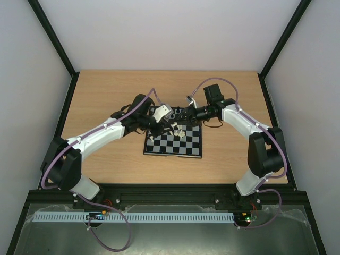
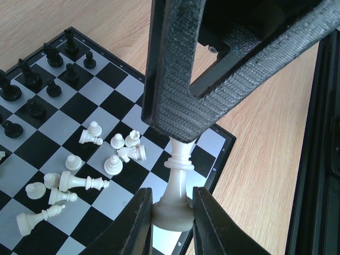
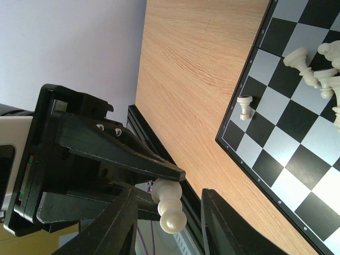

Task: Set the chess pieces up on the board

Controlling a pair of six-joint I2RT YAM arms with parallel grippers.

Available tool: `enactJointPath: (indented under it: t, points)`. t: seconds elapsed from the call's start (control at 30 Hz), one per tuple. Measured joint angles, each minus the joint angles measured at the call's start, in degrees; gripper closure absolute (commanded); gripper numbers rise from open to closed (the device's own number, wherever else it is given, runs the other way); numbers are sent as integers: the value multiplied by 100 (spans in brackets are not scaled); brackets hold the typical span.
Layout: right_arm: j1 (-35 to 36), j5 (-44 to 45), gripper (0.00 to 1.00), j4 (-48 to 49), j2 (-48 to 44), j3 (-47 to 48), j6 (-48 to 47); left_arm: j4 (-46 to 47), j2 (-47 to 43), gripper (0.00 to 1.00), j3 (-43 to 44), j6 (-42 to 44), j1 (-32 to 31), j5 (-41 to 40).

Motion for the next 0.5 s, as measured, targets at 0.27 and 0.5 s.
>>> enactJointPath:
  t: [0.27,0.5]
  points:
    - [61,-44,73,140,33,0,101,72,0,83,0,-24,0,9]
    - [63,-48,80,199,33,-2,125,140,0,83,-33,-61,0,22]
